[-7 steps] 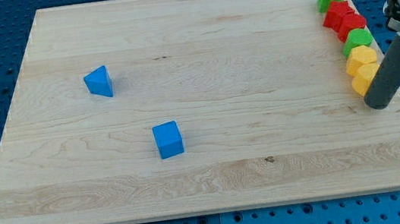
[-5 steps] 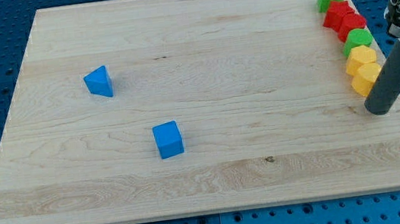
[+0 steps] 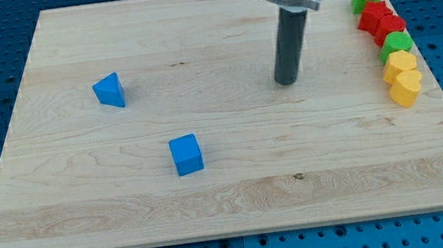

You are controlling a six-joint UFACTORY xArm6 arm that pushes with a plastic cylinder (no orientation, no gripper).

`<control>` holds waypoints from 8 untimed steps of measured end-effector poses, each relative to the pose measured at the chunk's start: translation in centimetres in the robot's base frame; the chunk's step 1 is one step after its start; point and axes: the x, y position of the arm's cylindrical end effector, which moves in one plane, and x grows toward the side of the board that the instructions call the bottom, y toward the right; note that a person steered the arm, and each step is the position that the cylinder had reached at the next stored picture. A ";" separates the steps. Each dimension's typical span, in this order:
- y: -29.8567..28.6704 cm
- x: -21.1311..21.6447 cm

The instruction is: Point your arm to the left side green circle

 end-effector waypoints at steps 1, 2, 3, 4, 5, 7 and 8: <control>-1.5 -1.6; -1.6 -1.6; -1.6 -1.6; -1.8 -1.6; -2.0 -1.6; -3.0 -1.8; -4.2 -2.1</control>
